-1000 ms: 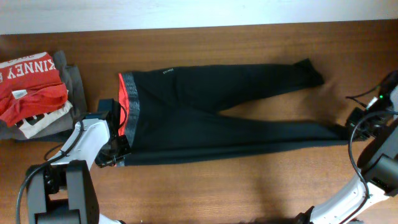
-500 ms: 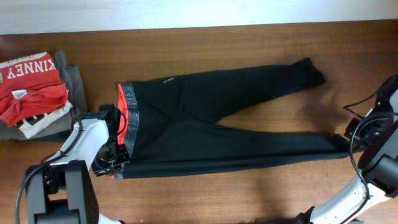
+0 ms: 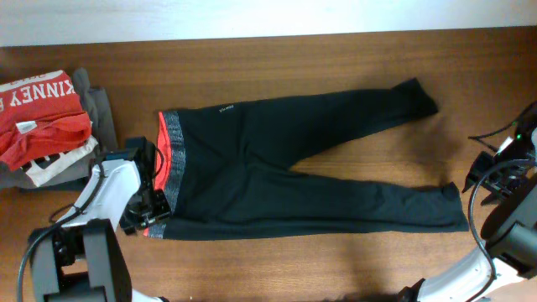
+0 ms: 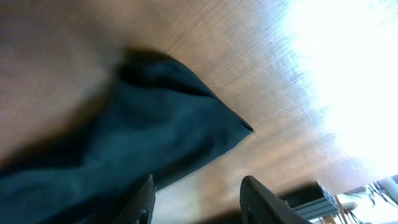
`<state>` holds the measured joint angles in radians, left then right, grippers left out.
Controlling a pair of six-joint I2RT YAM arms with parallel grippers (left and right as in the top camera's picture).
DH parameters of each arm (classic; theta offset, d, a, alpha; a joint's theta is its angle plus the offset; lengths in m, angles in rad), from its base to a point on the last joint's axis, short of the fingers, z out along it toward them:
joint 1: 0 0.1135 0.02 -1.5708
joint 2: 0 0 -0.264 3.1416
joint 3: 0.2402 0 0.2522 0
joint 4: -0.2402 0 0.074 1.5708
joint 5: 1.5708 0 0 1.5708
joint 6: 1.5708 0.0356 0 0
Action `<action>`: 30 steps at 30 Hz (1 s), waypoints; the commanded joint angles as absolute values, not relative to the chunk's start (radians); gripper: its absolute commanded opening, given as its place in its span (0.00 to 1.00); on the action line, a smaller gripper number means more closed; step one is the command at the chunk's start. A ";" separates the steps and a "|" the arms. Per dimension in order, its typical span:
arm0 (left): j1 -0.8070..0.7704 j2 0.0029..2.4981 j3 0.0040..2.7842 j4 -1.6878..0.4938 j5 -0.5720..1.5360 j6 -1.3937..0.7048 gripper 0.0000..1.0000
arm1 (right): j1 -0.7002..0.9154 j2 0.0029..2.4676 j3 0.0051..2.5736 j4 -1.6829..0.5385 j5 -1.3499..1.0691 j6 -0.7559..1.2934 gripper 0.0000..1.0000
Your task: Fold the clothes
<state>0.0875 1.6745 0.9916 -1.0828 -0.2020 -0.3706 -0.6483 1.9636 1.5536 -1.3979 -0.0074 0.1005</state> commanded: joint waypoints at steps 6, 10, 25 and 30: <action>0.094 1.605 1.092 -1.046 -0.163 -0.381 0.67 | -0.595 1.899 1.557 -1.267 -0.265 -0.020 0.56; 0.094 1.605 1.092 -1.000 -0.090 -0.381 0.70 | -0.519 1.903 1.557 -1.108 -0.285 -0.023 0.73; 0.092 1.605 1.092 -0.833 -0.013 -0.380 0.72 | -0.351 2.000 1.556 -0.647 -0.204 -0.017 0.76; 0.065 1.611 1.092 -0.648 0.058 -0.308 0.72 | -0.355 2.073 1.556 -0.611 -0.187 0.008 0.78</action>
